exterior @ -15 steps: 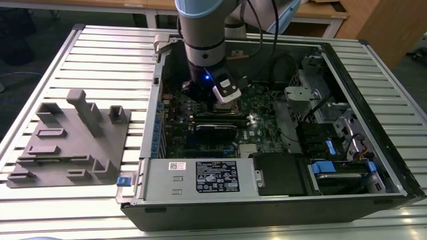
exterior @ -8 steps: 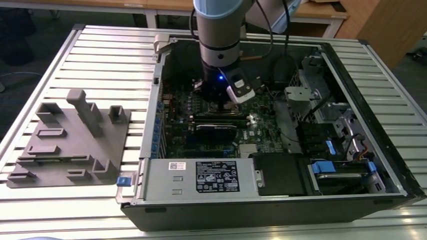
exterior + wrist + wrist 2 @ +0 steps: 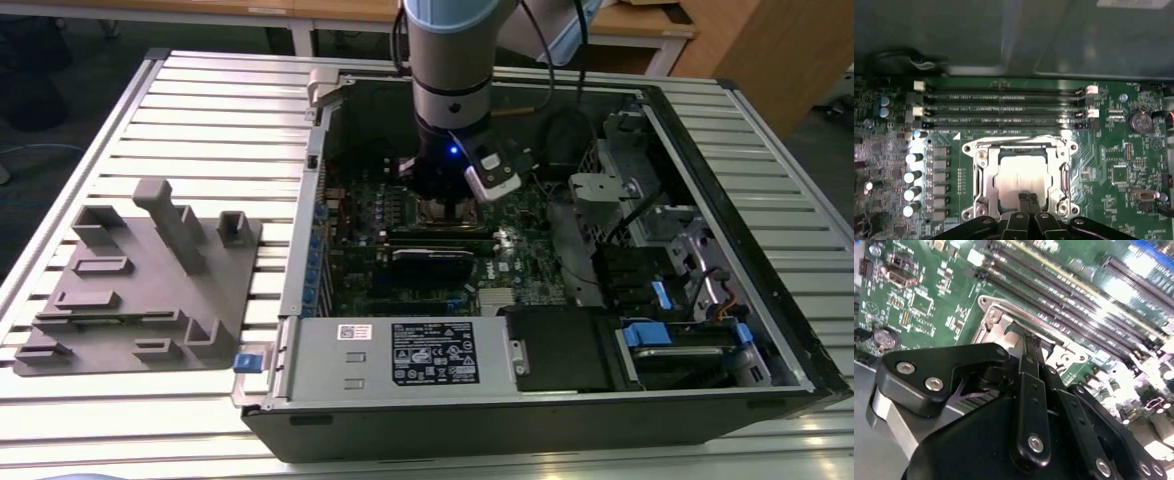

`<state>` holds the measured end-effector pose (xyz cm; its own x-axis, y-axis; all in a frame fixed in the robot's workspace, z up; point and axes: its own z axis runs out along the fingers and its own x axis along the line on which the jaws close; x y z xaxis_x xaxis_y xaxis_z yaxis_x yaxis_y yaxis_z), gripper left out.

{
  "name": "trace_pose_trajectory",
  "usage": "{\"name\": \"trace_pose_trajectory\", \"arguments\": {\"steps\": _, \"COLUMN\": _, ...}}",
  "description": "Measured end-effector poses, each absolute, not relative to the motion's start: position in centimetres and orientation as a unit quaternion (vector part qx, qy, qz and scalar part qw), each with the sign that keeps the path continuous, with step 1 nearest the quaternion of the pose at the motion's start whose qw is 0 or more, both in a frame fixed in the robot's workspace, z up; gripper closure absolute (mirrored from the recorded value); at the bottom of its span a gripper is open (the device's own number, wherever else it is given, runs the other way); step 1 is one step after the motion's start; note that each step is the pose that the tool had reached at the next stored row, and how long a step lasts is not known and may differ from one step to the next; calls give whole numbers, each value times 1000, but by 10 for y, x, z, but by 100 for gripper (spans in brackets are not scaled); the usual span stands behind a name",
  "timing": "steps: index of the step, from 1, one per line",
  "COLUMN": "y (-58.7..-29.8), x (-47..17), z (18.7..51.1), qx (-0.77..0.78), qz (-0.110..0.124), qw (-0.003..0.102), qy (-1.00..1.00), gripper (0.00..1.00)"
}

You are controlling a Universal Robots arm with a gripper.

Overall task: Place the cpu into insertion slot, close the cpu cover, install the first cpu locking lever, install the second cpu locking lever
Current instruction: 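Install the second cpu locking lever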

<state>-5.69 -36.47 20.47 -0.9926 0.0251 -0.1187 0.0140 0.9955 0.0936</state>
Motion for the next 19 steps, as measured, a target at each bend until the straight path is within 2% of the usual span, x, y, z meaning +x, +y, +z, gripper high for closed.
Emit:
{"name": "trace_pose_trajectory", "arguments": {"steps": 6, "y": -351, "x": -57, "z": 205, "qx": 10, "qz": 46, "qw": 60, "qy": 997, "gripper": 89}}
{"name": "trace_pose_trajectory", "arguments": {"steps": 19, "y": -350, "x": -57, "z": 216, "qx": 10, "qz": 43, "qw": 56, "qy": 997, "gripper": 89}}
